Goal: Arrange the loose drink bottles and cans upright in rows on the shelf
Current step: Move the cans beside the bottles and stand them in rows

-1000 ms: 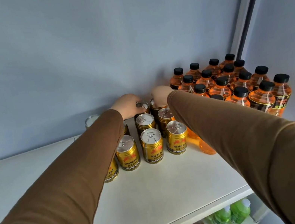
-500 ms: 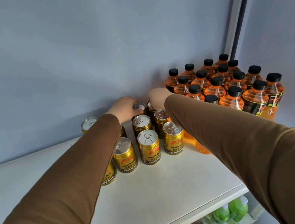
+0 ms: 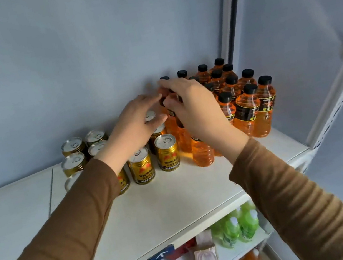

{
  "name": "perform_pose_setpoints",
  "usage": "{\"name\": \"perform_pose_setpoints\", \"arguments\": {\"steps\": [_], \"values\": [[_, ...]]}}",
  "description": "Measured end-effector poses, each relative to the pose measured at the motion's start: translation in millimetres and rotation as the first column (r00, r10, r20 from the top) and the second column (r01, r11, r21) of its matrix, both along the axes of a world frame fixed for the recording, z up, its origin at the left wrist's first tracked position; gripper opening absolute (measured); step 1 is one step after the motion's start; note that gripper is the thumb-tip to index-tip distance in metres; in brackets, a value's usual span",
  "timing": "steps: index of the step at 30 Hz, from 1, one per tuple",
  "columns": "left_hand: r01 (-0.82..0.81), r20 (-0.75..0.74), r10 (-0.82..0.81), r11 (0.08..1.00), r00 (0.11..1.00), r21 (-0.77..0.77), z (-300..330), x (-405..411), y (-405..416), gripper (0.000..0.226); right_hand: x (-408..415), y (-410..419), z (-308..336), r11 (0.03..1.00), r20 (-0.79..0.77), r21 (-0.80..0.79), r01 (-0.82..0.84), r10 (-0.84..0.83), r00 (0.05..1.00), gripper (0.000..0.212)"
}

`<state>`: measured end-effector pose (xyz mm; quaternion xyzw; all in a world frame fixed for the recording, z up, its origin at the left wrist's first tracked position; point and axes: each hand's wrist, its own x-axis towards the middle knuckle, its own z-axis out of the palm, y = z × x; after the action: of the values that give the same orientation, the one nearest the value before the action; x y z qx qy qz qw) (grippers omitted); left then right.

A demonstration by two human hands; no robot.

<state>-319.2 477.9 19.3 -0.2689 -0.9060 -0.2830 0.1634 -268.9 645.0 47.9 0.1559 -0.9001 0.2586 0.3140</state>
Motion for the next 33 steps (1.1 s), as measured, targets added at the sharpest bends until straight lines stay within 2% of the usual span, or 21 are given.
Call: {"name": "perform_pose_setpoints", "arguments": {"steps": [4,7,15,19,25,33], "values": [[0.035,0.029,-0.038,0.995,0.999,0.093,-9,36,40,0.054,23,68,-6,0.987,0.015,-0.162,0.021,-0.019,1.000,0.038],[0.002,0.010,-0.004,0.995,1.000,0.102,-19,48,69,0.055,23,110,-16,0.977,0.050,-0.198,0.081,-0.073,0.996,0.037],[-0.269,-0.030,0.273,0.957,0.962,0.110,-40,39,116,0.052,-12,139,-37,0.999,0.137,0.024,-0.026,0.022,0.990,0.045],[-0.345,-0.058,0.353,0.932,0.934,0.112,-44,40,126,0.043,-27,144,-45,0.995,0.071,0.095,-0.014,0.008,0.997,0.038],[-0.376,0.025,0.376,0.915,0.926,0.144,-38,42,130,0.040,-35,149,-46,0.990,0.023,0.135,-0.032,0.029,0.999,0.031],[-0.367,0.027,0.367,0.923,0.930,0.117,-38,44,131,0.044,-43,161,-43,0.979,0.078,0.118,-0.167,0.159,0.984,0.034]]}}
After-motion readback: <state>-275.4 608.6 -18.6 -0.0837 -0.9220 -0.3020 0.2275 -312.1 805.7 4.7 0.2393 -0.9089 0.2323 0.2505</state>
